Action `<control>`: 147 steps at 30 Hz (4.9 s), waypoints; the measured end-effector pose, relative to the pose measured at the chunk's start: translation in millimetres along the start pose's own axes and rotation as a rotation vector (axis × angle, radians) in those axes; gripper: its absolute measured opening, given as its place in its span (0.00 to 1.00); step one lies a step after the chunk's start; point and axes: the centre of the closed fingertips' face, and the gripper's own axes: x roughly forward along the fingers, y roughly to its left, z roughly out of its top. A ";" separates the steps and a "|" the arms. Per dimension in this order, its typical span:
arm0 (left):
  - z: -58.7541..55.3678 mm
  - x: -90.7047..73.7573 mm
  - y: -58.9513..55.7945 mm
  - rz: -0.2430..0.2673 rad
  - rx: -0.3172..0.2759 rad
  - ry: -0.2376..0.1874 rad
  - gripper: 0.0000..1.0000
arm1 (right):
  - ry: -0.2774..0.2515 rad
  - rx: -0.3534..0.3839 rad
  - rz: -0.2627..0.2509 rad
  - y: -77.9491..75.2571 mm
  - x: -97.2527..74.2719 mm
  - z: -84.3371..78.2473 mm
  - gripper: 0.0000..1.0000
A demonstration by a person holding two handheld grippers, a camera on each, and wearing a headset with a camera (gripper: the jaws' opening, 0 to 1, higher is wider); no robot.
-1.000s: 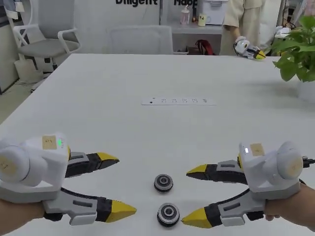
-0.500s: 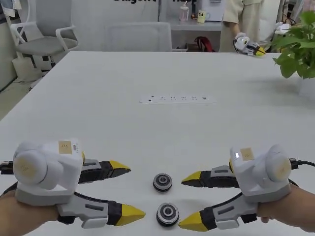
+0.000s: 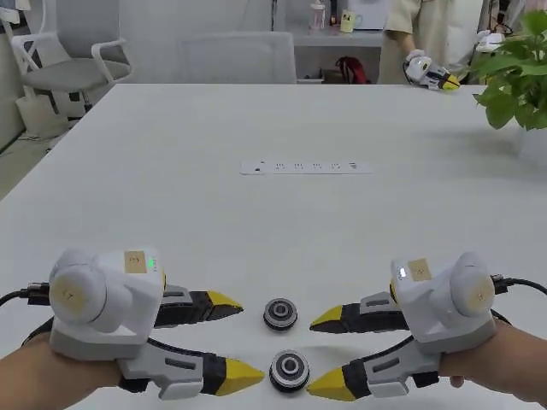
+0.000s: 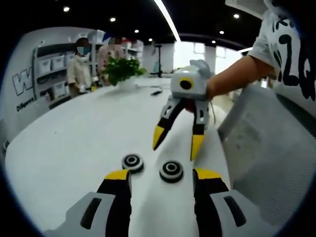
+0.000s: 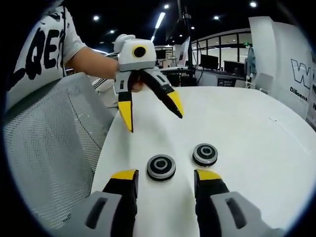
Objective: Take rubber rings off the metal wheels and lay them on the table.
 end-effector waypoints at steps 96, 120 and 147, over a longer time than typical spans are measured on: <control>-19.0 51.8 -20.5 -0.042 0.088 0.097 0.14 | 0.001 0.088 0.010 7.2 17.9 -10.3 0.28; -18.8 51.3 -19.7 -0.029 0.089 0.094 0.14 | 0.030 0.150 -0.005 5.9 12.1 -17.6 0.14; -19.1 50.6 -18.7 -0.020 0.097 0.098 0.13 | 0.016 0.327 -0.027 -3.5 4.7 -18.9 0.00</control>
